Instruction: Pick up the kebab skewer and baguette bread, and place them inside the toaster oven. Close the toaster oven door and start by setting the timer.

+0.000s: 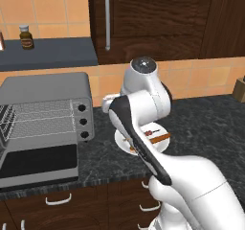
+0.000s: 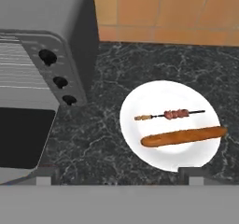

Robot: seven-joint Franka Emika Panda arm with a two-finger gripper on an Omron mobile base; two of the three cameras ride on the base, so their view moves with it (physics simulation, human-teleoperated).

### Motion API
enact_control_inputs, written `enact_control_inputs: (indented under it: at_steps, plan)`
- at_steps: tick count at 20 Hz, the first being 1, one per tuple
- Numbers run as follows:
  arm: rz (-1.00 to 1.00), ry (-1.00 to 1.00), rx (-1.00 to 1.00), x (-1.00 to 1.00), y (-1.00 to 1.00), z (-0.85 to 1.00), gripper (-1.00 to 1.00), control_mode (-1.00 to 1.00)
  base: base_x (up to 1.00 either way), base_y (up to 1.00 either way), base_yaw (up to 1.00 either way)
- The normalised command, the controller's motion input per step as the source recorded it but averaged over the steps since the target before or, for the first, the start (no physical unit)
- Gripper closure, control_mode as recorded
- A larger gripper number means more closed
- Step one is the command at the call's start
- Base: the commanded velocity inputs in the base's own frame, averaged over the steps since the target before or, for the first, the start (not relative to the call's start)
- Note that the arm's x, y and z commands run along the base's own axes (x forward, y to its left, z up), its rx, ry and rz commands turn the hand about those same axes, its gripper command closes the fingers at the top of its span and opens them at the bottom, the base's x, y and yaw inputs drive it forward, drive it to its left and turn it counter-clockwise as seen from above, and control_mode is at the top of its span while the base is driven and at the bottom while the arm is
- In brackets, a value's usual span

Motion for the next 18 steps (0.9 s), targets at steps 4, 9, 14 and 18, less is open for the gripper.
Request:
enact_control_inputs:
  at_steps: [4, 9, 14, 18]
  plan:
    - [0.00, -0.29, 0.00, 0.00, 0.84, 0.00, -1.00, -1.00, 0.00, 0.00, 0.00]
    - [0.00, -0.30, 0.00, 0.10, 0.45, 0.00, -1.00, -1.00, 0.00, 0.00, 0.00]
    - [0.00, -0.24, 0.00, 0.10, 0.29, 0.00, -1.00, -1.00, 0.00, 0.00, 0.00]
    - [0.00, -0.11, 0.00, 0.00, 0.26, 0.00, -1.00, -1.00, 0.00, 0.00, 0.00]
